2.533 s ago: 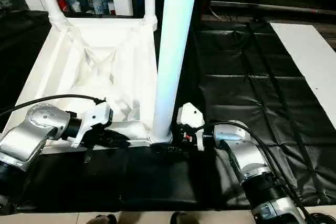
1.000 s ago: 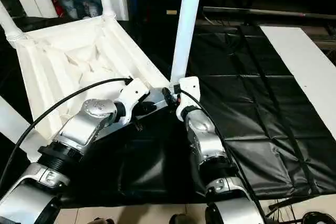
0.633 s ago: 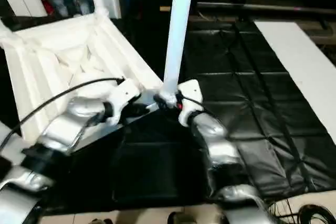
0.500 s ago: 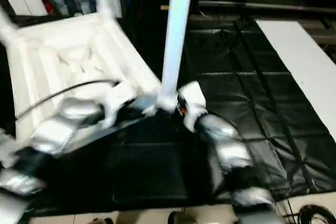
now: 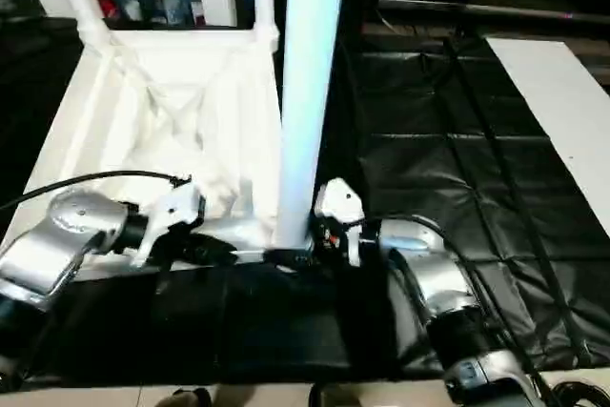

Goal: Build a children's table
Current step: Rotate leg to tighten

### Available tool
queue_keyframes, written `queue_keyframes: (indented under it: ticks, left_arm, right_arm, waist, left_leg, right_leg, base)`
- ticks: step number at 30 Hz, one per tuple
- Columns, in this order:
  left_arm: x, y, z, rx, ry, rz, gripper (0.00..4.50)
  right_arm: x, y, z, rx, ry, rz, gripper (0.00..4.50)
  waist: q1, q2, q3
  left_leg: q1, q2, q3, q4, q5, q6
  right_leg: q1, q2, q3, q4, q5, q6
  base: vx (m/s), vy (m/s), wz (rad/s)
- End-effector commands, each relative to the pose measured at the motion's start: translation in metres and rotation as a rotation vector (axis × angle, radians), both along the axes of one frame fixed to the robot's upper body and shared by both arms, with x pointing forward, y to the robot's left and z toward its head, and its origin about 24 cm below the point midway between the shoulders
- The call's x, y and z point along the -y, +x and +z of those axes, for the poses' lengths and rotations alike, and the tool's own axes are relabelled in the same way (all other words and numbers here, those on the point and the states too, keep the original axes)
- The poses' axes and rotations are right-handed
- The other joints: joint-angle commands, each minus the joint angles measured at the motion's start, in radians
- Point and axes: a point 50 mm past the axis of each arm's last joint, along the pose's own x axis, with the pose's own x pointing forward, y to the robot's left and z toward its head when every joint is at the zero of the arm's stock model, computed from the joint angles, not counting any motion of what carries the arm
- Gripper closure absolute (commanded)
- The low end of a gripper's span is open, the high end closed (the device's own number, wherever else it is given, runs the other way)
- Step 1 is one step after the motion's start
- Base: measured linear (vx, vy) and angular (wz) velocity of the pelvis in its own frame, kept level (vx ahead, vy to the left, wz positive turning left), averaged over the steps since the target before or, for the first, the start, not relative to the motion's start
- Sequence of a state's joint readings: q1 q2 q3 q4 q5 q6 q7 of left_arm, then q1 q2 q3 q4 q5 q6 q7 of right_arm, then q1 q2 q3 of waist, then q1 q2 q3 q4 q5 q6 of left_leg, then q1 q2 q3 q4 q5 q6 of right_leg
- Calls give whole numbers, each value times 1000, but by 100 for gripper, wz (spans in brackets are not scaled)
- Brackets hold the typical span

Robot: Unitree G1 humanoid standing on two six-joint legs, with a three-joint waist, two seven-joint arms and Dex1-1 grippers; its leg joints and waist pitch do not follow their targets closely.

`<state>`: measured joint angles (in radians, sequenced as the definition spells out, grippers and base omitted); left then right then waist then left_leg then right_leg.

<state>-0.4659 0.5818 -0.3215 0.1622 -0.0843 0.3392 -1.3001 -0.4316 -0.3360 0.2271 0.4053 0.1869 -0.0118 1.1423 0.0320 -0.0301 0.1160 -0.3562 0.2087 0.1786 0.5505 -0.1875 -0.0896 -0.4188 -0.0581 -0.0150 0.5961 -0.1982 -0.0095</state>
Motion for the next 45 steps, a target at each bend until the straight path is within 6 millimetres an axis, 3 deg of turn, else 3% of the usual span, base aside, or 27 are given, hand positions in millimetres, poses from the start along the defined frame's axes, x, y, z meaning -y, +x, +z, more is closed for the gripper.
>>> queue_keyframes:
  ticks: [1,9,13,18,21,25,28,33,36,39,42,44,45]
  left_arm:
    - [2,-16,-25,-140,46,-70,450]
    - [2,-16,-24,-138,44,-71,450]
    - [2,-16,-24,-137,45,-67,450]
    - [1,-12,-24,-113,48,-13,450]
    - [6,-2,-23,-64,23,82,450]
    - [12,11,-25,-11,8,211,450]
    - [20,18,-25,11,2,278,450]
    - [30,30,-25,45,-15,383,450]
    - [40,39,-25,75,-12,468,450]
    - [45,44,-26,99,9,501,450]
    - [46,46,-25,105,11,505,450]
    - [47,46,-25,105,10,504,450]
    - [47,44,-24,103,7,490,450]
  right_arm:
    - [7,-1,-1,5,-27,-8,69]
    - [8,1,1,-5,-17,-9,127]
    - [8,2,0,-5,-16,-17,168]
    - [8,7,-4,-7,-20,-108,180]
    - [5,11,-9,-16,2,-211,180]
    - [-5,15,-14,-22,54,-345,181]
    - [-15,21,-17,-34,116,-544,181]
    - [-20,31,-24,-57,130,-833,181]
    - [-31,39,-29,-54,106,-1001,181]
    - [-40,45,-28,-60,129,-1137,181]
    - [-44,46,-25,-41,155,-1189,181]
    - [-47,47,-22,-27,172,-1166,181]
    - [-56,46,-15,-49,261,-1082,146]
  waist:
    - [-4,7,-50]
    - [-3,5,-53]
    - [-3,5,-50]
    - [-4,4,-52]
    - [-6,3,-46]
    - [-6,2,-44]
    - [-10,-1,-44]
    - [-16,4,-47]
    - [-22,13,-45]
    - [-25,12,-43]
    - [-24,8,-42]
    - [-24,12,-43]
    - [-24,10,-43]
  left_leg:
    - [6,15,11,-49,-77,95]
    - [5,13,11,-44,-50,102]
    - [5,15,9,-46,-86,90]
    - [5,13,10,-45,-76,86]
    - [4,13,10,-50,-128,59]
    - [4,13,3,-58,-211,12]
    - [2,10,1,-59,-215,0]
    - [1,7,1,-58,-193,-12]
    - [2,4,-1,-59,-212,-31]
    - [1,3,-1,-61,-241,-36]
    - [0,2,0,-61,-238,-35]
    - [-1,2,0,-61,-237,-29]
    - [-2,3,0,-61,-245,-20]
  right_leg:
    - [57,-50,33,-44,55,-292]
    - [60,-48,33,-39,100,-298]
    - [58,-50,33,-43,32,-291]
    - [58,-49,34,-41,45,-292]
    - [54,-51,35,-51,-46,-279]
    - [49,-55,37,-70,-255,-217]
    - [44,-55,40,-75,-308,-181]
    - [42,-50,38,-73,-267,-174]
    - [38,-48,37,-71,-242,-178]
    - [36,-48,38,-73,-254,-164]
    - [38,-44,37,-71,-218,-152]
    - [38,-44,37,-68,-197,-152]
    - [39,-44,37,-68,-186,-156]
  base:
    - [0,0,0]
    - [0,0,0]
    - [0,0,0]
    - [0,0,0]
    - [0,0,0]
    - [0,0,0]
    - [0,0,0]
    - [0,0,0]
    - [0,0,0]
    - [0,0,0]
    - [0,0,0]
    - [0,0,0]
    - [0,0,0]
